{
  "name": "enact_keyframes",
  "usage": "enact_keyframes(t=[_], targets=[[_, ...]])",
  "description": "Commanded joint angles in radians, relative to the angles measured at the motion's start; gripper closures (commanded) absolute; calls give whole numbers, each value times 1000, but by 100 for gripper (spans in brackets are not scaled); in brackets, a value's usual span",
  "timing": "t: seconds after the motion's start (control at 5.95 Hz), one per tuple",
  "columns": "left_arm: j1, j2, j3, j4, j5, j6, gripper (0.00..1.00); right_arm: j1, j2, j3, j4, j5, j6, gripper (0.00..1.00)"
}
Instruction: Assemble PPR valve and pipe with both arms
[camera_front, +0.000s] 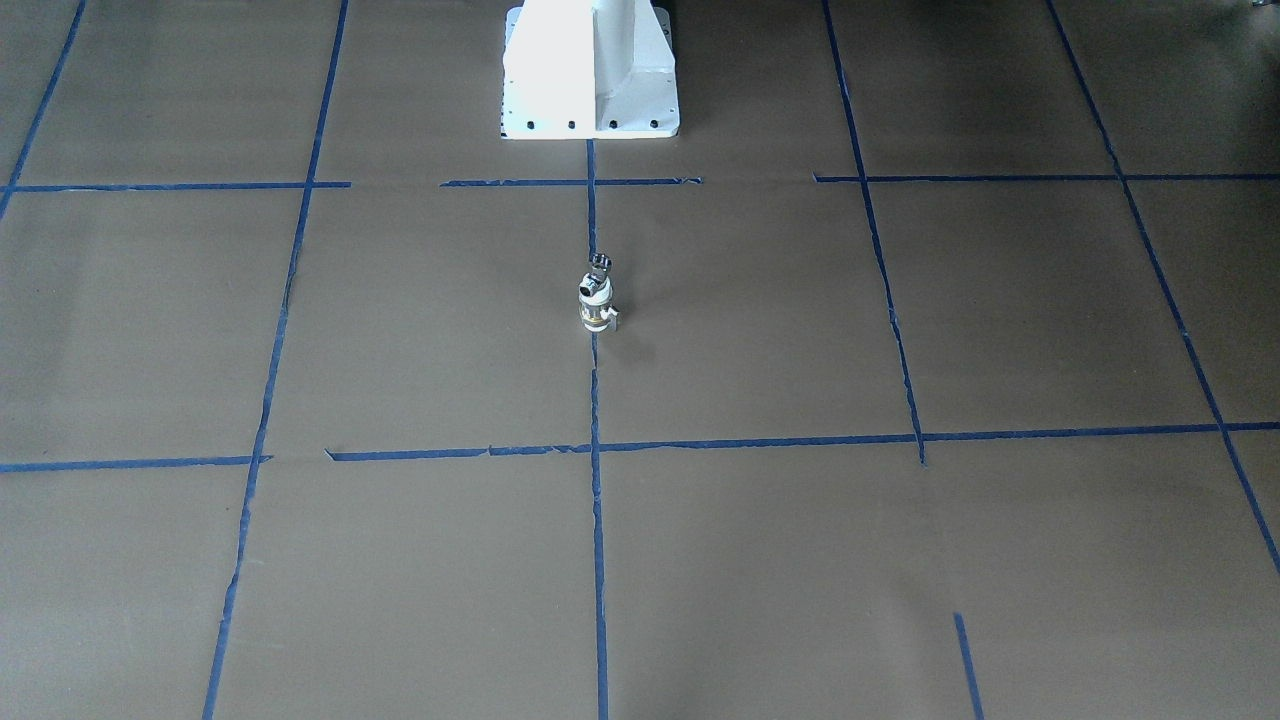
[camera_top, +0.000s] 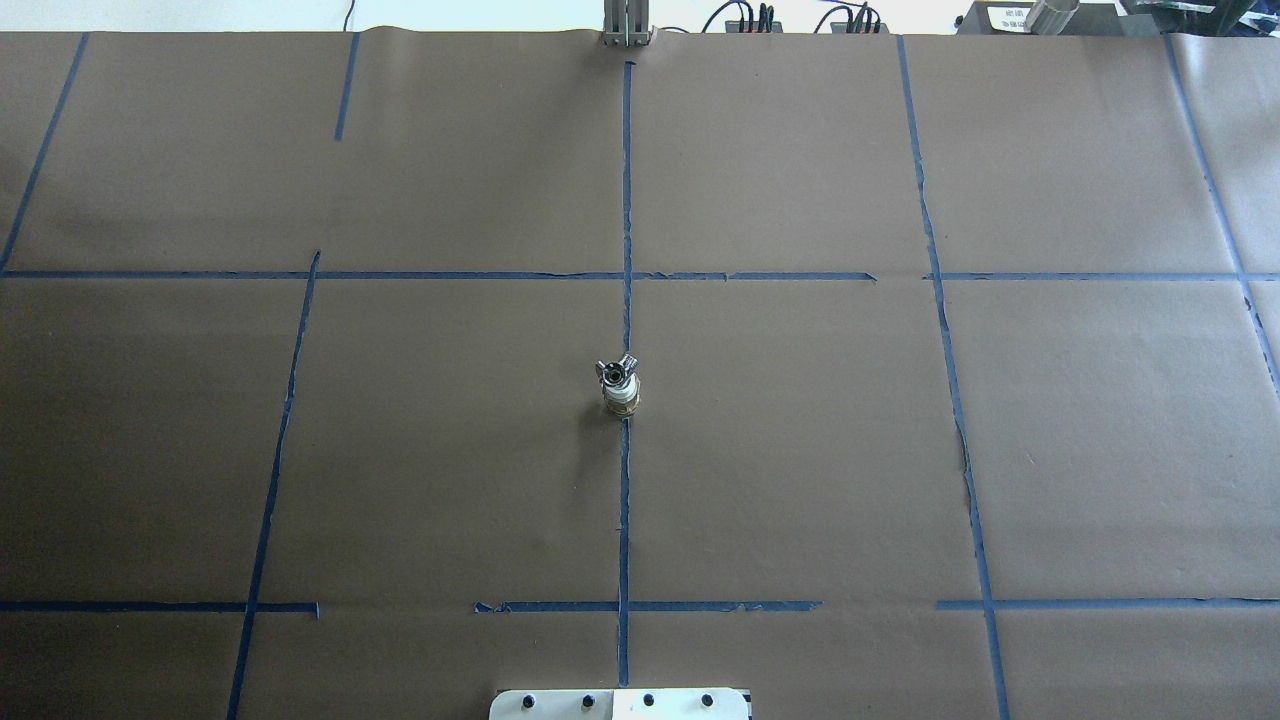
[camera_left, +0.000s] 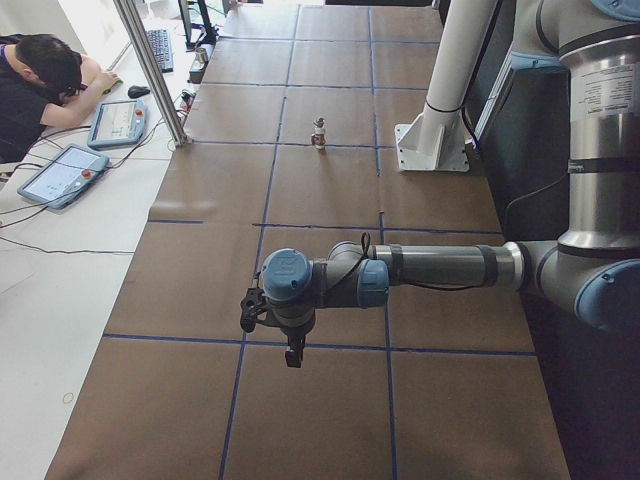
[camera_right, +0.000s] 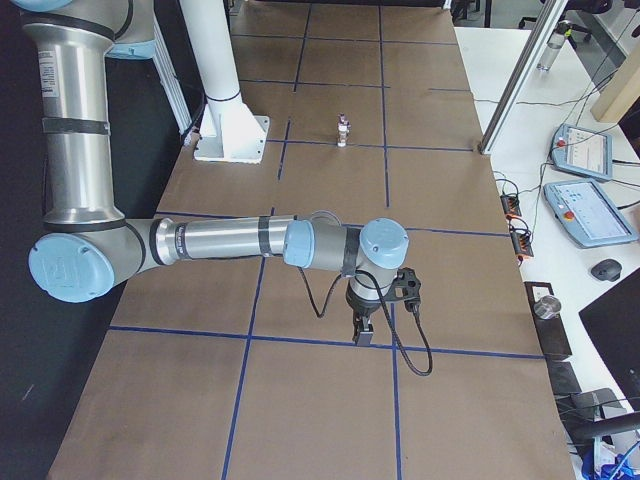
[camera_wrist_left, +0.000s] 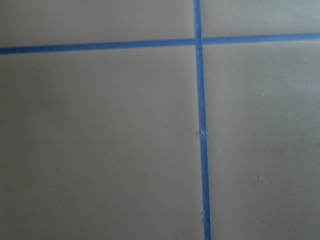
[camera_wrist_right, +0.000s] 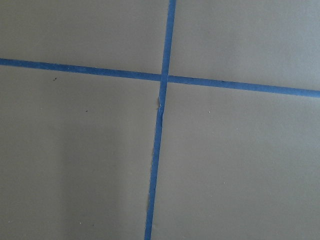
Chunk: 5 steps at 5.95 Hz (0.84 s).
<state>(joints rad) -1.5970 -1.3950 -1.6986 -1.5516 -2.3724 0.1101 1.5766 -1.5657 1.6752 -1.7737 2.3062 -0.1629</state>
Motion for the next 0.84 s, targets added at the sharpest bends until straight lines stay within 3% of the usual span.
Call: enact_keyframes(t=[0.0, 0.67], targets=[[3, 16, -21, -1, 13, 0, 0, -1, -8, -5, 0, 2, -1, 0], [3, 14, -12, 1, 13, -1, 0, -1, -19, -38, -1, -1, 0, 0]])
